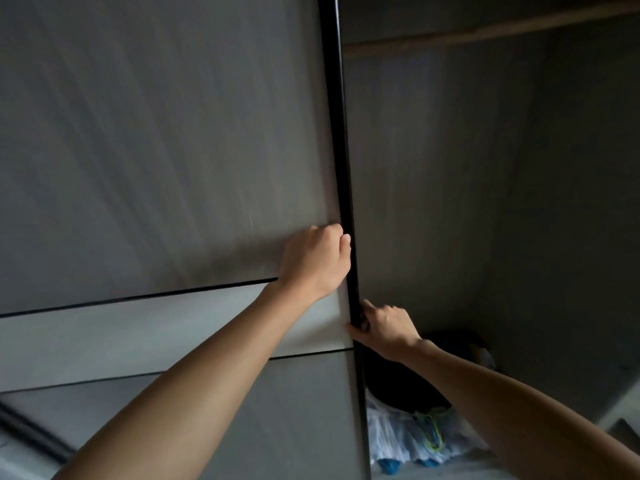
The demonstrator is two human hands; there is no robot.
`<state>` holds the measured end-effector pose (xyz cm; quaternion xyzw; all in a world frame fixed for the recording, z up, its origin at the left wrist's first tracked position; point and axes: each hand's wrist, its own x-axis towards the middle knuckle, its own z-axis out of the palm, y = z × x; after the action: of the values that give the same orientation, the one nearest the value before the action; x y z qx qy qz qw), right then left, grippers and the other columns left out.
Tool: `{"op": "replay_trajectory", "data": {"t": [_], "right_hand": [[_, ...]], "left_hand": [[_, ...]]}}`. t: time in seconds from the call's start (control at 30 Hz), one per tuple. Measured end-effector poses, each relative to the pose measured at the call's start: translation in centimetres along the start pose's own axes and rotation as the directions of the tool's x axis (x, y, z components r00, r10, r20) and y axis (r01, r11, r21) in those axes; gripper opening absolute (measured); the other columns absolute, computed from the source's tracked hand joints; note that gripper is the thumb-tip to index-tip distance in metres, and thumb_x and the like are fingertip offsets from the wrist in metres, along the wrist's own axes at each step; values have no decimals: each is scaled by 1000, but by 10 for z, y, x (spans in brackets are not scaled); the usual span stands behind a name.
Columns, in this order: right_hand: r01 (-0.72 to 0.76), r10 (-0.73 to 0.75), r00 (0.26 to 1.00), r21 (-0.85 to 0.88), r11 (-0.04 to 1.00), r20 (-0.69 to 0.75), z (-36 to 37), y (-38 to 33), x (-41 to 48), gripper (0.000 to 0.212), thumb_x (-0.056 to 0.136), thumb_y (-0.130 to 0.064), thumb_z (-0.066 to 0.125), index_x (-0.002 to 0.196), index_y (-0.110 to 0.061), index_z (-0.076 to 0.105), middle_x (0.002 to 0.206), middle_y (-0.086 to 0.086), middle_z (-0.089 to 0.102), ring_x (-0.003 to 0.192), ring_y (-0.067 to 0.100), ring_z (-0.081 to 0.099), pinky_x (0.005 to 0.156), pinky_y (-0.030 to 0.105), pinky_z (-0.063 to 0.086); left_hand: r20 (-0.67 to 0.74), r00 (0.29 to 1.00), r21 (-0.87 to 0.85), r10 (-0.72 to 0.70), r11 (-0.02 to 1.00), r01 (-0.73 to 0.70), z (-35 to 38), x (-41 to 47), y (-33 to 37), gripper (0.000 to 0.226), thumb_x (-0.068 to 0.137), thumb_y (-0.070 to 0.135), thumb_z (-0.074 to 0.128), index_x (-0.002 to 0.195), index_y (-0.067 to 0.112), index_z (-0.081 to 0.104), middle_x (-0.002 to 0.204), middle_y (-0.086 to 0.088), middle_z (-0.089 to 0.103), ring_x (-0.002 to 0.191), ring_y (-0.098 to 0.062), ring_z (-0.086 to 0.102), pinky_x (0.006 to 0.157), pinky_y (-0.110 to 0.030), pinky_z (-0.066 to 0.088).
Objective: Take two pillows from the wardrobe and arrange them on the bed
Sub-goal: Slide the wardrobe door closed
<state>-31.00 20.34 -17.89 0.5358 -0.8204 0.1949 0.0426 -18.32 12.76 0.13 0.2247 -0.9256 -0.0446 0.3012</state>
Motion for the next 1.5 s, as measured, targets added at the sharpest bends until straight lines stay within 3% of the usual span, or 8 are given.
{"op": "replay_trajectory", "data": {"t": [0.17,0.53,0.77,0.9,1.0,1.2,1.33,1.5], "right_hand": [[-95,94,995,-63,993,-30,-24,55,-26,42,84,-63,47,92,-22,46,83,5,74,83,34,67,62,37,48],[-288,284,957,-124,950,-54,-84,181,-74,52,91,-59,41,124,-19,44,95,8,72,89,35,67,69,40,50],[-388,357,917,-196,900,-179,-119,263,-104,43,87,-64,44,90,-23,57,88,2,72,83,30,68,64,35,47],[-455,412,886,-232,860,-212,-137,299,-121,48,87,-62,44,73,-19,61,77,3,71,76,31,68,59,33,45],[-566,514,817,-198,800,-259,-149,327,-140,59,84,-70,41,66,-17,60,72,3,70,73,31,68,55,32,38],[-793,788,601,-214,570,-131,-172,395,-187,59,75,-73,51,96,-19,61,101,8,71,95,30,67,68,35,43],[-878,877,462,73,474,-135,-188,413,-190,57,79,-54,62,120,-22,39,105,11,68,98,33,65,71,36,42],[-808,891,428,377,453,-154,-203,420,-174,49,80,-29,63,123,-25,38,105,10,69,97,33,64,82,40,51]], "left_hand": [[41,992,-28,123,992,-122,26,21,49,26,92,30,46,85,8,59,86,-21,69,80,-44,63,61,-38,41],[34,942,-89,333,940,-329,87,70,168,19,90,31,47,93,14,54,76,-13,70,73,-40,63,62,-41,50],[-202,826,74,526,849,-523,125,82,231,9,77,14,52,73,9,59,72,-7,63,66,-31,62,49,-36,49],[-216,705,303,675,733,-609,158,88,245,22,75,17,54,91,10,66,118,-13,66,110,-33,58,92,-45,43],[-168,687,404,707,685,-607,179,90,247,43,81,19,56,123,13,59,147,-13,45,136,-31,41,114,-50,27],[-80,645,484,760,595,-642,205,108,274,63,82,34,62,139,14,44,154,-11,33,142,-29,30,117,-51,18],[-107,618,486,779,583,-651,219,120,303,58,84,32,60,138,13,47,152,-12,36,141,-29,33,117,-50,18],[-106,584,464,805,559,-687,236,132,330,58,84,28,60,138,11,47,152,-13,36,141,-31,32,118,-51,13]]}}
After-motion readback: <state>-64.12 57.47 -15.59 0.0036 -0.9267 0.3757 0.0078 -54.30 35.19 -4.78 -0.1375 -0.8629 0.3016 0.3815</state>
